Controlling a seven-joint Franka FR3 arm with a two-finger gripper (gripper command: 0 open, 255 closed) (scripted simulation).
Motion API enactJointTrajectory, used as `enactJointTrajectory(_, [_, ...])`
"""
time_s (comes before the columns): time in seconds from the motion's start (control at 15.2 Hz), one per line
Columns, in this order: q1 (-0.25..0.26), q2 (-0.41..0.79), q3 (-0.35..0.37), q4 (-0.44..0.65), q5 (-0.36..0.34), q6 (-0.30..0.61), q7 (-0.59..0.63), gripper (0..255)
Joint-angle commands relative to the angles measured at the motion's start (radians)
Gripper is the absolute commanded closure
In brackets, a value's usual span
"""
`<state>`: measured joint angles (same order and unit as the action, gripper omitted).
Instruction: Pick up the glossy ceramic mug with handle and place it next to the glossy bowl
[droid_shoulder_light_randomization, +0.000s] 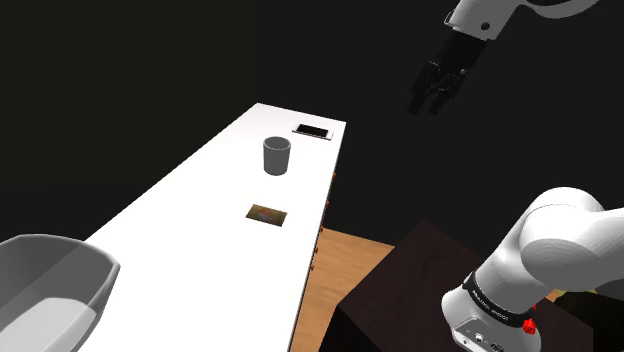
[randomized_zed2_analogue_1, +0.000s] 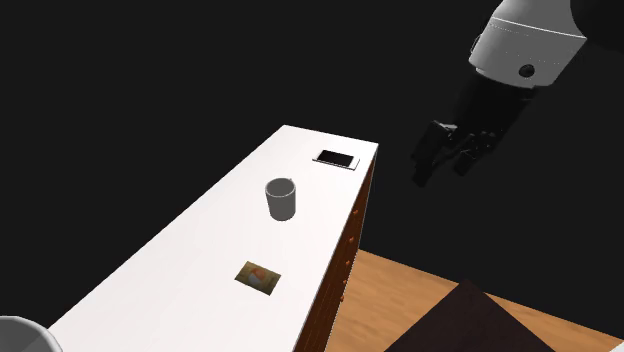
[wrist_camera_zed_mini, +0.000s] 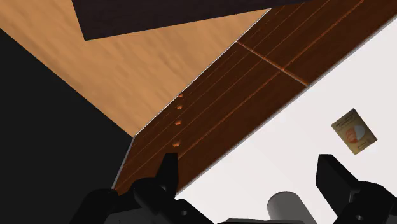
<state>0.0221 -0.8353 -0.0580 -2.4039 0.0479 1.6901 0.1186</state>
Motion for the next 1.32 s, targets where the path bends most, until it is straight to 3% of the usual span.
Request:
enactJointTrajectory(0.0, [0.0, 0.0, 0.0, 0.0, 0.0, 0.0, 0.0, 0])
enactJointTrajectory(0.59, [0.03, 0.323, 0.092, 0.093, 0.015, 0.21, 0.081, 0])
enactJointTrajectory(1.25, [0.047, 0.714, 0.173, 0.319, -0.037, 0.344, 0.188, 0])
